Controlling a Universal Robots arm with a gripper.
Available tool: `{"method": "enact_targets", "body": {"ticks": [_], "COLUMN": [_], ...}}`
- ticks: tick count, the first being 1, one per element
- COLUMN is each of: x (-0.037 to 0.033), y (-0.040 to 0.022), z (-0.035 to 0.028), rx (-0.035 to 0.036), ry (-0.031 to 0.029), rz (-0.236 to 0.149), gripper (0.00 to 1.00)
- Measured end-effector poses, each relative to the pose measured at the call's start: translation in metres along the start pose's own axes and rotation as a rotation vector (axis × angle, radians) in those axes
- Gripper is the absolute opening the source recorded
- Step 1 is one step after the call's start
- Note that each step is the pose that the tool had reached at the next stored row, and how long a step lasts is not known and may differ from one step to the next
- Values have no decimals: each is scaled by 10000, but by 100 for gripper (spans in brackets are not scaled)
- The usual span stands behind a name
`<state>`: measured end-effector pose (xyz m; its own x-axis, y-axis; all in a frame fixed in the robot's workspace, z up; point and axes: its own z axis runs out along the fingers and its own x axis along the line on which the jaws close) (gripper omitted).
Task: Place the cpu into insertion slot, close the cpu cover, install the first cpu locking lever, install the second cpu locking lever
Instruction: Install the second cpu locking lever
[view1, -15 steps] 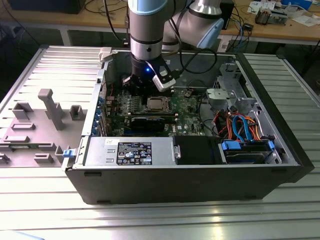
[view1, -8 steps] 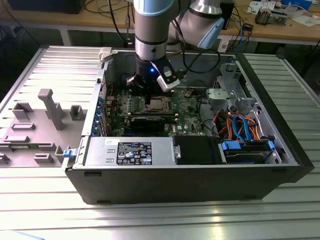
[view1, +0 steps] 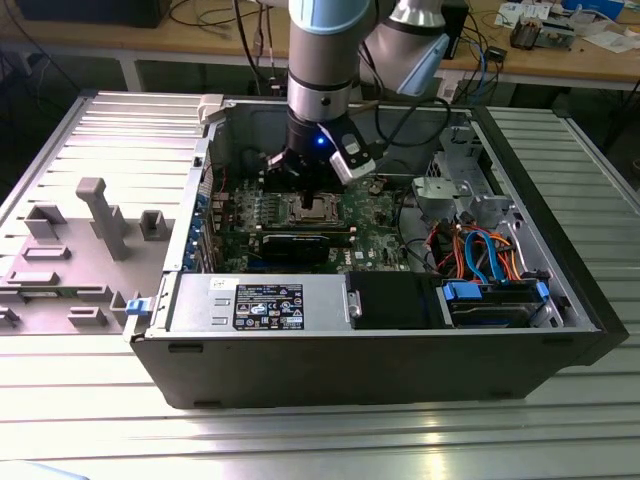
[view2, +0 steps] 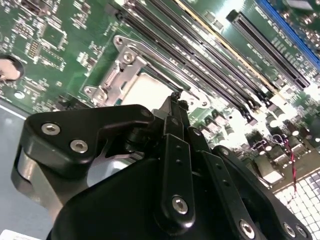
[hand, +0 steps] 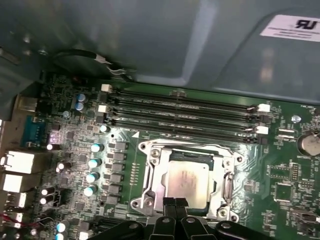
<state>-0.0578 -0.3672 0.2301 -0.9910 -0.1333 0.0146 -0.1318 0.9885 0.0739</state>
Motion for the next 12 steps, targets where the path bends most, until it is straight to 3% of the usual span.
{"method": "enact_targets", "body": {"ticks": [2,4,5,12], "x": [-2,-1,-1,0], "y": [2,11,12,11], "z": [-19,-133,-147,-148], "rx": [-47,-84,-84,-85], "ry": [-5,-13,-13,-9], "rz": [24,54,54,54], "gripper": [11,11,11,11]}}
